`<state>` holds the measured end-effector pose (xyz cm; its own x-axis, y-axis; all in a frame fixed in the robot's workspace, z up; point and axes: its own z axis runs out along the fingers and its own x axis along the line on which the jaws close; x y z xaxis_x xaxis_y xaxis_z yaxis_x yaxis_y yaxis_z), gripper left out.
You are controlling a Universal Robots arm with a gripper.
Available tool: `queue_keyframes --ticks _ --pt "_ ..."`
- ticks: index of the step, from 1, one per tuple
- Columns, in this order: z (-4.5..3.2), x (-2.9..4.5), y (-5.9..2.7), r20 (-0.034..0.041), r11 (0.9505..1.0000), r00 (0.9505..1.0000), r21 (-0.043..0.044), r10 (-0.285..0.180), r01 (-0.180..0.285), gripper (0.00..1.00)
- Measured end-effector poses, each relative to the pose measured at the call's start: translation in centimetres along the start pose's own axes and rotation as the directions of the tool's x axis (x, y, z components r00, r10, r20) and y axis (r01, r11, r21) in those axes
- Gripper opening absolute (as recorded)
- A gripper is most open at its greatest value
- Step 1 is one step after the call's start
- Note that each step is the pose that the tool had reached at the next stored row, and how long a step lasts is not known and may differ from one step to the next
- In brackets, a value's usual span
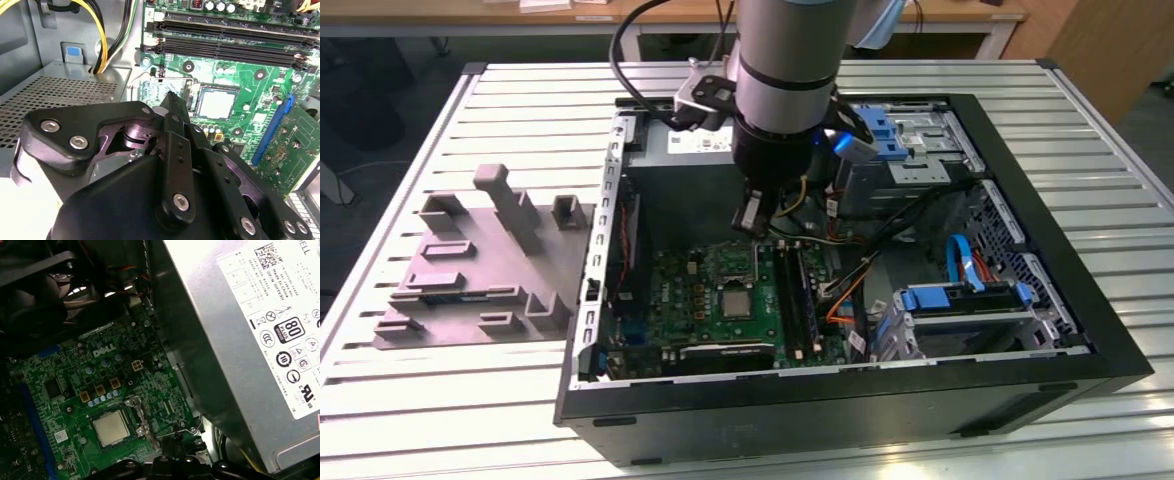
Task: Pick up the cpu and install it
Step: 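Close the cpu cover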
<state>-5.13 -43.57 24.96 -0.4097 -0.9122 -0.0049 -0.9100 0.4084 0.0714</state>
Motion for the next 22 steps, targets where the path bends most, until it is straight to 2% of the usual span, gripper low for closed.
queue_keyframes --ticks 16,18,22 --pt "0.00 0.32 -0.14 -0.0009 1.0000 1.0000 0.0003 -0.005 0.005 0.11" --pt "0.01 0.41 -0.18 -0.0028 1.0000 1.0000 0.0011 -0.007 0.007 0.11" --pt "0.00 0.50 -0.22 -0.0121 0.9999 0.9999 0.0049 -0.011 0.011 0.11"
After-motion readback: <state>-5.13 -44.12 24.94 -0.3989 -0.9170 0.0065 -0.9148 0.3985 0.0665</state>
